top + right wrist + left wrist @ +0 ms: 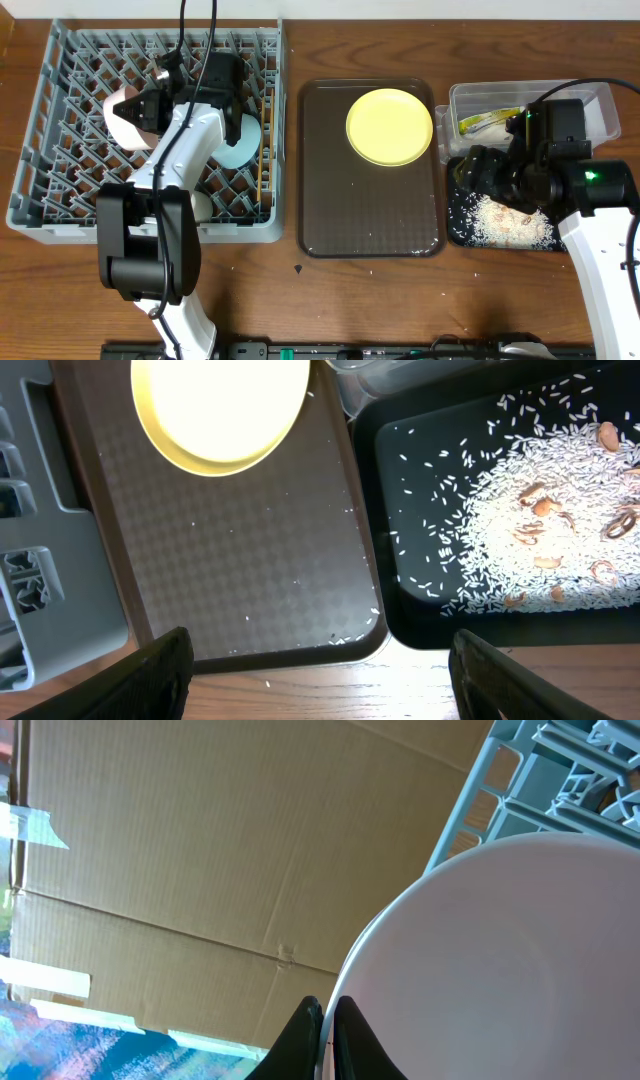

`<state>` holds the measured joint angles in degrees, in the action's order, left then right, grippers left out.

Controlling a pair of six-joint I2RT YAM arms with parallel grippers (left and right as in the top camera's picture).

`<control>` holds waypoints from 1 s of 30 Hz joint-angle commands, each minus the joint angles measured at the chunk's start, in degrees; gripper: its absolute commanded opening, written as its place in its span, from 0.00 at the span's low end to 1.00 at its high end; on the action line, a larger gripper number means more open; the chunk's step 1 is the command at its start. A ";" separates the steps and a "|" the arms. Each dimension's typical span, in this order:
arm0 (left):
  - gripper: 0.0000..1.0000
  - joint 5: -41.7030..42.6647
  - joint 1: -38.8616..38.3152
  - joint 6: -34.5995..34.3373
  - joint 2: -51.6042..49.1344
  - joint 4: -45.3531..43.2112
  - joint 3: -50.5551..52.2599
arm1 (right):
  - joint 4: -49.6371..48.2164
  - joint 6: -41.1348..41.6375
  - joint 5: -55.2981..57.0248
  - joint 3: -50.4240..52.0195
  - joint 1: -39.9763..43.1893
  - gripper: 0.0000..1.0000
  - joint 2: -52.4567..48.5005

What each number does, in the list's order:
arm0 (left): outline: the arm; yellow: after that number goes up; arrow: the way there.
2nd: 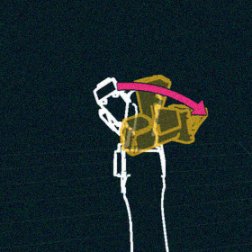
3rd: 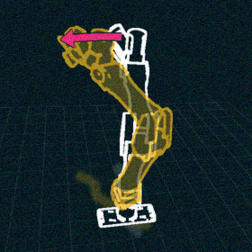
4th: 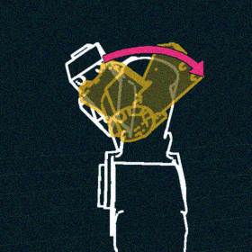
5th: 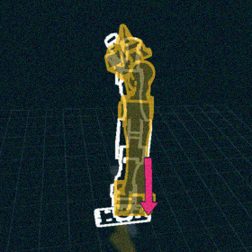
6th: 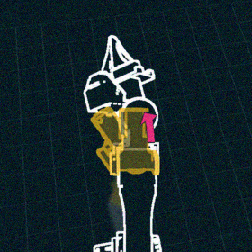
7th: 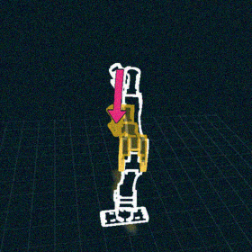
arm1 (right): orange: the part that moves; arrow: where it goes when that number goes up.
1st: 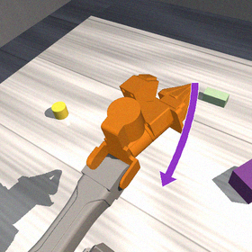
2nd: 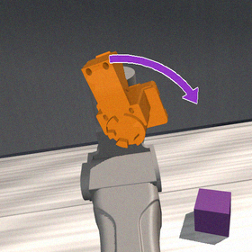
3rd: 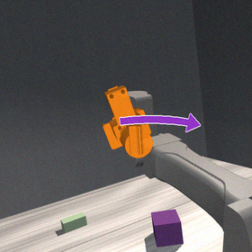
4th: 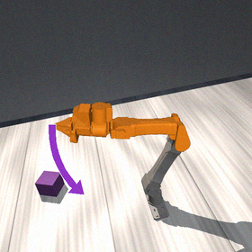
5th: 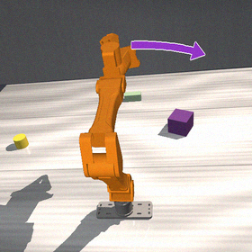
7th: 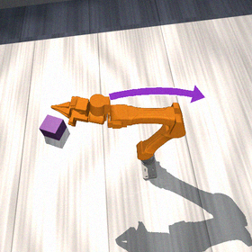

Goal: Sort waste into correct bins and load items into the dishwasher
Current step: 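Set the pink bowl tilted in the rack and release it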

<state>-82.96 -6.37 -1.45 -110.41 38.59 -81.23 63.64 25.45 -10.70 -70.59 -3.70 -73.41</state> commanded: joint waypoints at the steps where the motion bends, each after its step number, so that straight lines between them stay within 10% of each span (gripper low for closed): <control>1: 0.08 -1.44 0.57 -0.79 -1.11 -0.17 1.33 | 0.04 0.61 -0.26 0.22 0.26 0.80 -0.11; 18: 0.09 5.68 0.55 -0.98 -1.16 -2.49 5.66 | 0.02 0.61 -0.24 0.22 0.26 0.80 -0.11; 30: 0.31 10.32 -0.76 -0.98 -1.16 -4.31 5.64 | -0.59 0.63 -0.26 0.22 0.26 0.80 -0.11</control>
<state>-77.91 -6.50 -1.48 -110.76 35.09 -76.03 63.18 25.45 -10.70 -70.59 -3.70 -73.41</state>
